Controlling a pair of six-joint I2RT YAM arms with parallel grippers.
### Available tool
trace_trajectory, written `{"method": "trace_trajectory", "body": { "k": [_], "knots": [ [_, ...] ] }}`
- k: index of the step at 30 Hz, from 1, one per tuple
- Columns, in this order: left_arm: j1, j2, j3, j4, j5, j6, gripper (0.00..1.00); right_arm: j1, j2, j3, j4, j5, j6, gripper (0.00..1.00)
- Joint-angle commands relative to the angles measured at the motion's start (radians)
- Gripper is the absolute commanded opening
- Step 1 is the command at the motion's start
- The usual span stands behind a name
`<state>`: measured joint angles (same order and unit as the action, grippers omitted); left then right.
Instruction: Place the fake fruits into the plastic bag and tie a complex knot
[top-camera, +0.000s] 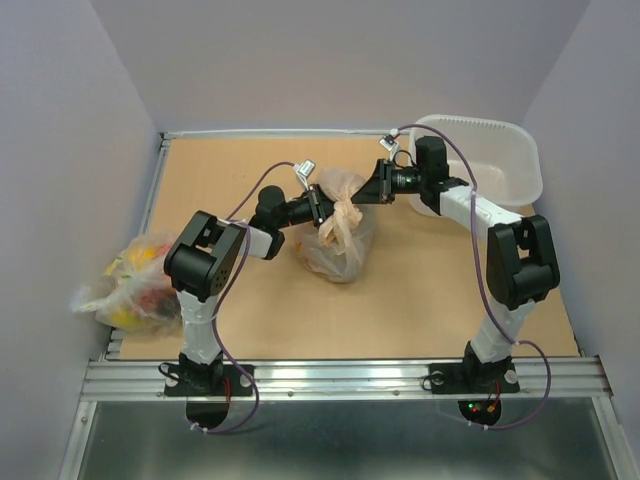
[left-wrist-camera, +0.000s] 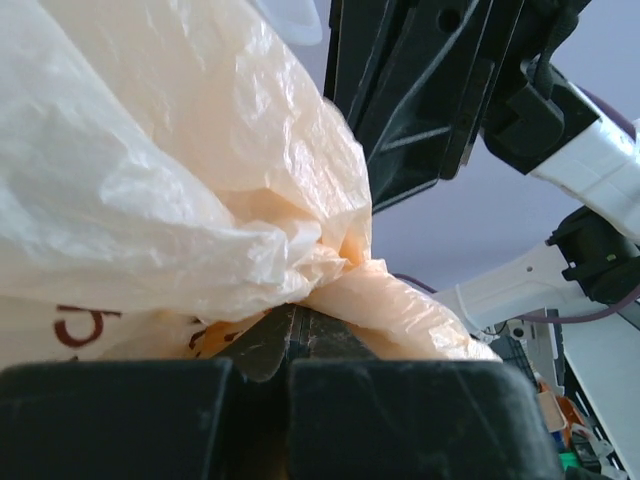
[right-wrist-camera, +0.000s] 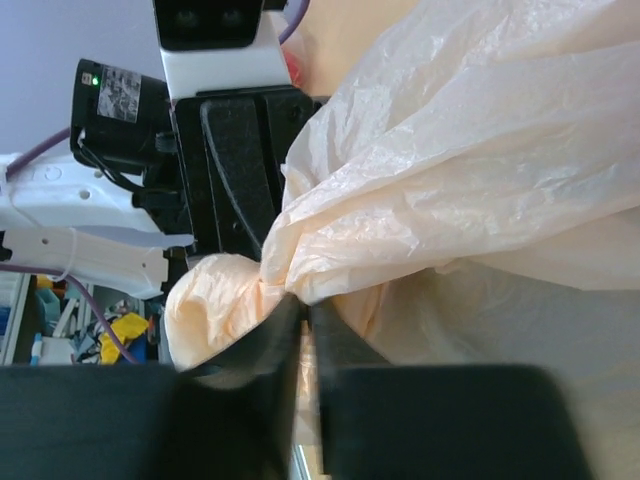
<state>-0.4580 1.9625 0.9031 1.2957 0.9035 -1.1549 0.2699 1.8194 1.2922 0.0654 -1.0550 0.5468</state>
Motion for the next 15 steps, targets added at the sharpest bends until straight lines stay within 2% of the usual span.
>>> {"method": "trace_trajectory", "body": {
  "k": [1, 2, 3, 4, 6, 9, 15],
  "knots": [
    [-0.004, -0.001, 0.069, 0.185, -0.015, -0.009, 0.00, 0.012, -0.083, -0.082, 0.062, -0.062, -0.022, 0.24],
    [-0.002, -0.002, 0.075, 0.185, -0.020, -0.009, 0.00, 0.011, -0.098, -0.099, 0.051, -0.062, -0.042, 0.30],
    [-0.001, -0.002, 0.082, 0.192, -0.031, -0.018, 0.00, 0.012, -0.126, -0.128, 0.019, -0.048, -0.085, 0.46],
    [-0.001, -0.004, 0.086, 0.197, -0.035, -0.023, 0.00, 0.012, -0.135, -0.136, -0.002, -0.036, -0.105, 0.56],
    [0.002, -0.008, 0.102, 0.195, -0.046, -0.026, 0.00, 0.011, -0.141, -0.149, -0.050, -0.008, -0.128, 0.69],
    [0.002, -0.007, 0.111, 0.209, -0.058, -0.051, 0.00, 0.012, -0.131, -0.151, -0.061, 0.006, -0.134, 0.76],
    [-0.010, 0.004, 0.103, 0.229, -0.064, -0.066, 0.00, 0.034, -0.060, -0.084, -0.059, -0.011, -0.120, 0.78]
  ]
}}
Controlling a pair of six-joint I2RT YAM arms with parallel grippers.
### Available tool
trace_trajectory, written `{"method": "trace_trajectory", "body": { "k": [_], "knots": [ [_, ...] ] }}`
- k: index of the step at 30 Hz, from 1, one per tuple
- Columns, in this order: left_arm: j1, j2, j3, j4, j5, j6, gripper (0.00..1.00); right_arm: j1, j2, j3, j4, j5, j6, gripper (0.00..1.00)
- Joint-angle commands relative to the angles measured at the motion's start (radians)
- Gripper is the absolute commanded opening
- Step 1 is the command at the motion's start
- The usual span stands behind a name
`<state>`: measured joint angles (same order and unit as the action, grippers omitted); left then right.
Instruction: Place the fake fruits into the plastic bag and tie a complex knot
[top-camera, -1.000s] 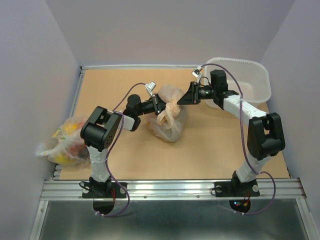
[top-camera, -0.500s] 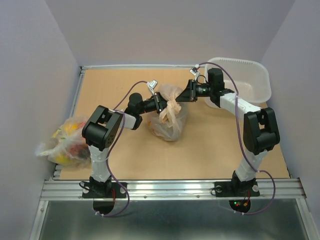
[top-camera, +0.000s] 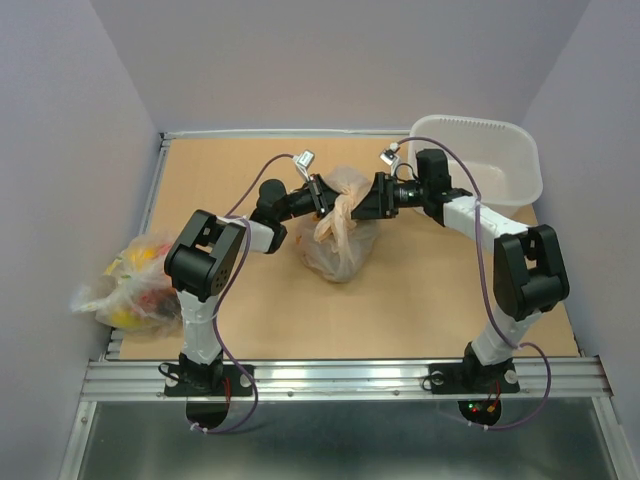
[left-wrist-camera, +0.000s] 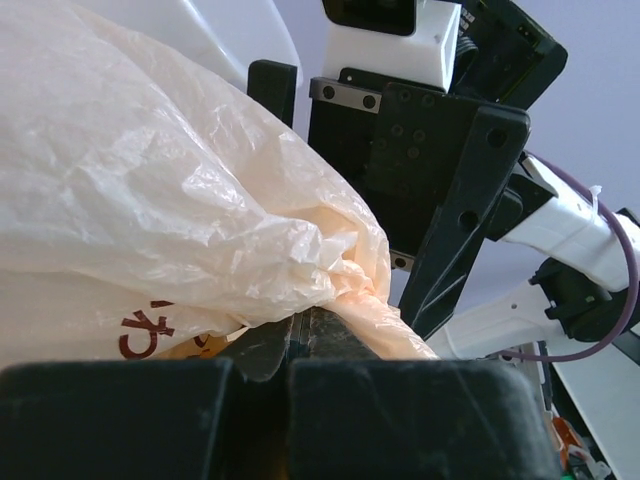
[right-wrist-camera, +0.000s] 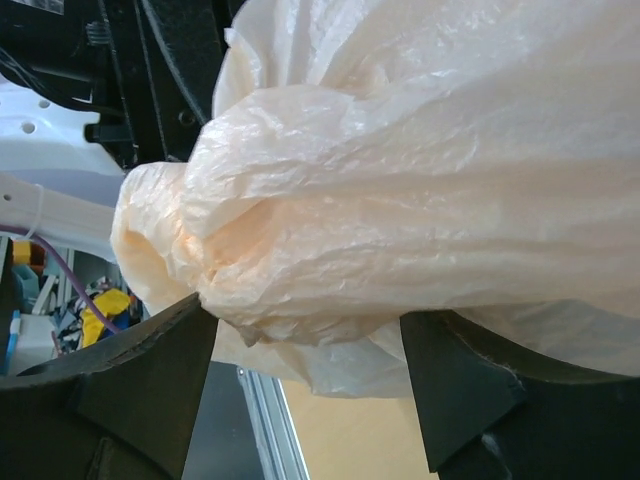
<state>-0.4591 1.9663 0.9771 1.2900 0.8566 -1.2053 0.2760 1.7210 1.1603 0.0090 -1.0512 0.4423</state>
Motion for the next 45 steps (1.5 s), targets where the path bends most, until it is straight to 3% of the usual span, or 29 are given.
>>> {"method": "trace_trajectory", "body": {
  "k": [1, 13, 20, 27, 40, 43, 45],
  "knots": [
    [-0.018, 0.003, 0.023, 0.239, -0.007, -0.016, 0.00, 0.038, 0.057, 0.059, -0.001, -0.012, -0.005, 0.78],
    [-0.058, 0.006, -0.058, 0.204, 0.076, 0.049, 0.00, 0.084, 0.206, 0.295, 0.089, -0.024, 0.068, 0.78],
    [-0.050, 0.003, -0.043, 0.192, 0.085, 0.052, 0.00, 0.069, 0.111, 0.184, 0.075, -0.069, 0.039, 0.76],
    [-0.049, 0.006, -0.035, 0.192, 0.082, 0.046, 0.00, 0.037, -0.010, 0.087, -0.239, 0.009, -0.187, 0.79],
    [-0.047, 0.002, -0.041, 0.163, 0.073, 0.061, 0.00, -0.030, -0.092, 0.088, -0.504, 0.177, -0.379, 0.83],
    [-0.049, 0.002, -0.040, 0.160, 0.075, 0.058, 0.00, -0.044, -0.121, 0.084, -0.535, 0.178, -0.399, 0.74],
    [-0.049, 0.005, -0.037, 0.161, 0.075, 0.056, 0.00, -0.049, -0.144, 0.079, -0.537, 0.168, -0.398, 0.58]
  ]
}}
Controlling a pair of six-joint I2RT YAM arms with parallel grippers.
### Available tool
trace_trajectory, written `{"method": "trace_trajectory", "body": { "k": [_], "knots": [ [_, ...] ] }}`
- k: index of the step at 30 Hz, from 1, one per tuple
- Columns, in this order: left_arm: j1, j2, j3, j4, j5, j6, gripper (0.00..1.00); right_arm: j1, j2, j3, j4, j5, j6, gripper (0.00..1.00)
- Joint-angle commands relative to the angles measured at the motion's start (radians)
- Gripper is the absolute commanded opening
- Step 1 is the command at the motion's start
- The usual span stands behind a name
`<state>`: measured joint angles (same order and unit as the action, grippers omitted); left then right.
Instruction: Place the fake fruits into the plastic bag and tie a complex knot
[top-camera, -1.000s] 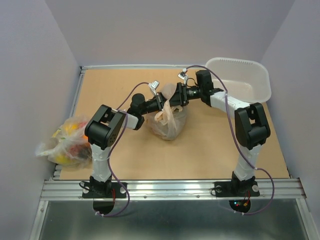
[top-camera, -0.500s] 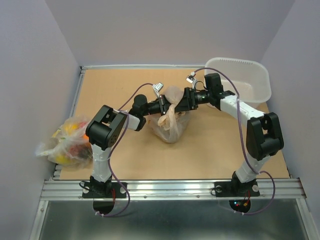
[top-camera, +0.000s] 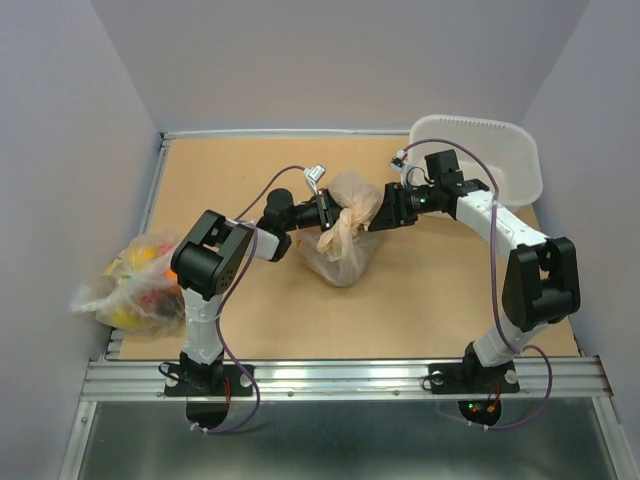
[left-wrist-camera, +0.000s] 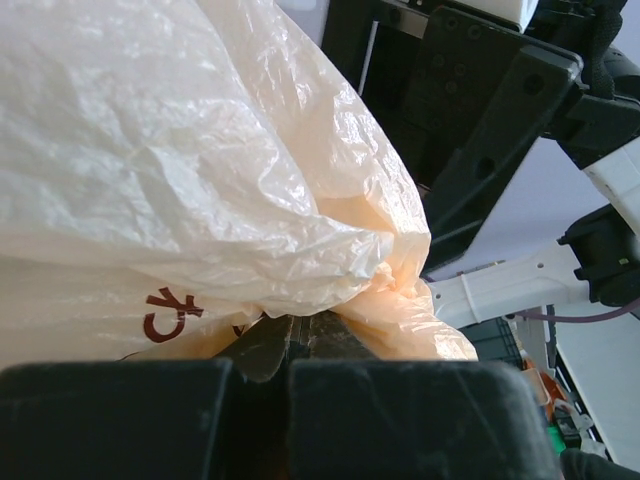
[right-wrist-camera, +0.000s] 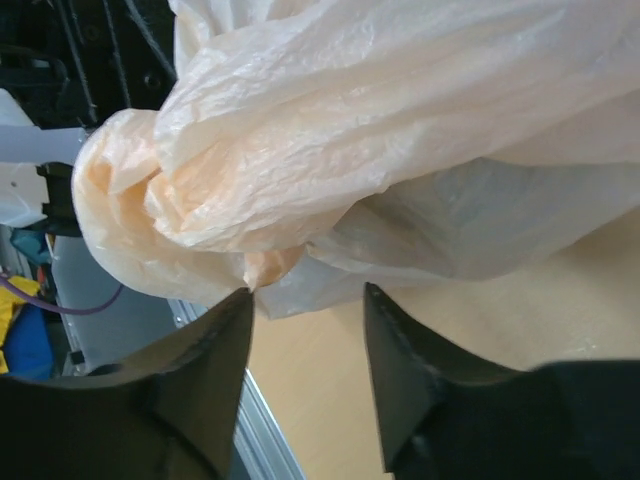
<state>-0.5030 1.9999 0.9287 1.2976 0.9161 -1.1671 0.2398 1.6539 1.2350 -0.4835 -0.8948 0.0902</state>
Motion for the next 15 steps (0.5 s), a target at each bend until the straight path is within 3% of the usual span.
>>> {"method": "trace_trajectory", "body": {
  "k": [1, 4, 7, 15],
  "knots": [
    [-0.005, -0.029, 0.013, 0.154, 0.015, 0.018, 0.00, -0.013, -0.080, 0.007, -0.043, -0.010, -0.046, 0.50],
    [-0.005, -0.027, 0.013, 0.158, 0.015, 0.015, 0.00, -0.013, -0.051, 0.029, -0.041, -0.072, -0.023, 0.43],
    [-0.005, -0.026, 0.015, 0.157, 0.015, 0.015, 0.00, -0.013, -0.020, 0.053, -0.040, -0.113, -0.006, 0.42],
    [-0.006, -0.023, 0.022, 0.149, 0.013, 0.021, 0.00, -0.004, 0.018, 0.089, -0.040, -0.147, -0.009, 0.54]
  ]
}}
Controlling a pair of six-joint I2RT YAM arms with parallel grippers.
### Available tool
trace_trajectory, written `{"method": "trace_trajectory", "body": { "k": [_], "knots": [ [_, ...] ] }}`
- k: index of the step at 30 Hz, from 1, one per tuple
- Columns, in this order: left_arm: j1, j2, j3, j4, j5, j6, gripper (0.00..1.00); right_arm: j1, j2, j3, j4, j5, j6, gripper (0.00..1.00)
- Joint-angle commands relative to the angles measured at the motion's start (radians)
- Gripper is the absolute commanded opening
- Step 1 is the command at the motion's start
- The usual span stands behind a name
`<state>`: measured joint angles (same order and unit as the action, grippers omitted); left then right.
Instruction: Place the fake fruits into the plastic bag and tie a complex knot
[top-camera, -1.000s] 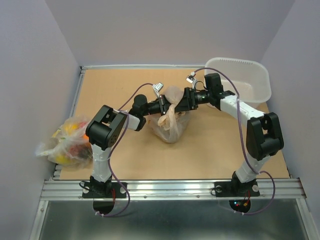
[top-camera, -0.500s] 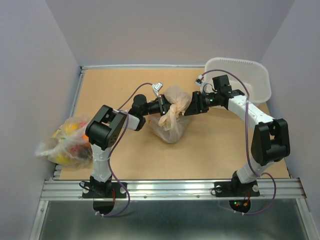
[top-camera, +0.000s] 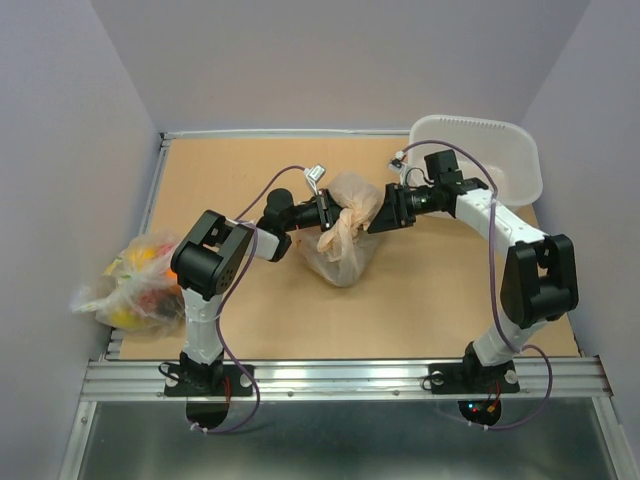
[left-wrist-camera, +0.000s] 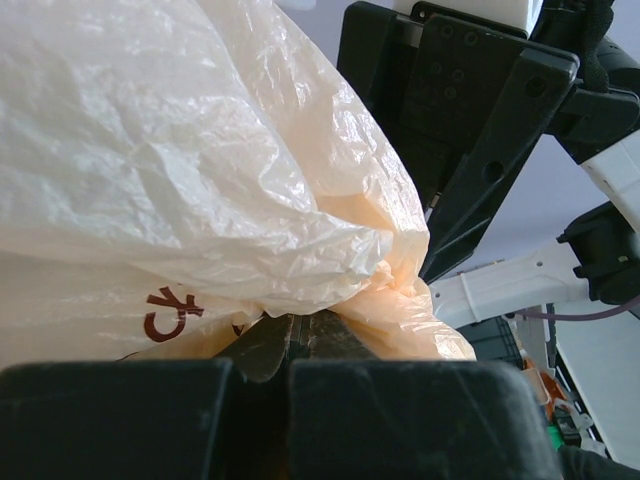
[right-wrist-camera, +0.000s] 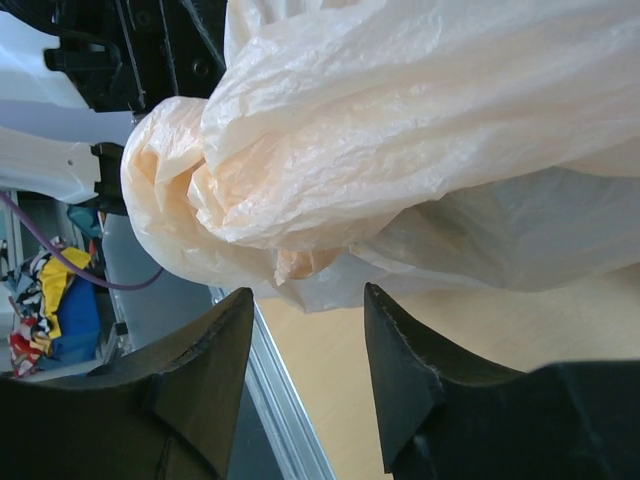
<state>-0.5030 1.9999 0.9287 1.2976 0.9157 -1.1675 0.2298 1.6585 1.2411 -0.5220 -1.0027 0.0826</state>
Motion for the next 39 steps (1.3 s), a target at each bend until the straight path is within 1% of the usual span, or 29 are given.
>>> {"method": "trace_trajectory", "body": {
  "k": [1, 9, 20, 21, 22, 25, 27, 28, 31, 32, 33, 34, 35, 36, 37, 38, 39],
  "knots": [
    [-0.006, -0.023, 0.021, 0.150, 0.015, 0.022, 0.00, 0.008, 0.021, 0.096, 0.000, -0.033, 0.002, 0.54],
    [-0.008, -0.020, 0.027, 0.137, 0.017, 0.029, 0.00, 0.022, 0.072, 0.155, -0.001, -0.020, -0.015, 0.52],
    [-0.008, -0.012, 0.038, 0.134, 0.017, 0.029, 0.00, 0.059, 0.057, 0.112, -0.003, -0.034, -0.038, 0.47],
    [-0.009, -0.012, 0.036, 0.134, 0.017, 0.028, 0.00, 0.059, 0.055, 0.107, -0.003, -0.033, -0.040, 0.45],
    [-0.008, -0.012, 0.036, 0.137, 0.018, 0.028, 0.00, 0.060, 0.057, 0.106, -0.003, -0.027, -0.040, 0.40],
    [-0.009, -0.013, 0.036, 0.138, 0.018, 0.028, 0.00, 0.060, 0.057, 0.107, -0.003, -0.014, -0.046, 0.31],
    [-0.008, -0.013, 0.035, 0.140, 0.020, 0.026, 0.00, 0.059, 0.058, 0.107, -0.003, -0.008, -0.049, 0.27],
    [-0.009, -0.015, 0.035, 0.143, 0.022, 0.026, 0.00, 0.059, 0.058, 0.106, -0.004, -0.004, -0.049, 0.20],
    [-0.009, -0.018, 0.033, 0.144, 0.028, 0.028, 0.00, 0.060, 0.053, 0.104, -0.004, 0.026, -0.061, 0.04],
    [-0.009, -0.024, 0.030, 0.140, 0.029, 0.037, 0.00, 0.060, 0.050, 0.103, -0.004, 0.039, -0.064, 0.00],
    [-0.008, -0.030, 0.029, 0.129, 0.031, 0.043, 0.00, 0.060, 0.049, 0.103, -0.004, 0.041, -0.069, 0.00],
    [-0.005, -0.036, 0.025, 0.118, 0.032, 0.052, 0.03, 0.059, 0.043, 0.101, -0.006, 0.041, -0.072, 0.01],
    [0.004, -0.052, 0.016, 0.103, 0.032, 0.063, 0.13, 0.060, 0.040, 0.101, -0.006, 0.035, -0.072, 0.01],
    [0.012, -0.061, 0.010, 0.095, 0.035, 0.071, 0.19, 0.060, 0.035, 0.100, -0.006, 0.035, -0.072, 0.01],
    [0.023, -0.072, 0.006, 0.085, 0.038, 0.080, 0.24, 0.060, 0.027, 0.098, -0.006, 0.030, -0.101, 0.00],
    [0.032, -0.084, 0.001, 0.039, 0.043, 0.095, 0.27, 0.059, 0.026, 0.097, -0.006, 0.026, -0.107, 0.01],
    [0.058, -0.113, -0.001, 0.011, 0.046, 0.135, 0.32, 0.059, 0.024, 0.097, -0.007, 0.026, -0.112, 0.01]
  ]
}}
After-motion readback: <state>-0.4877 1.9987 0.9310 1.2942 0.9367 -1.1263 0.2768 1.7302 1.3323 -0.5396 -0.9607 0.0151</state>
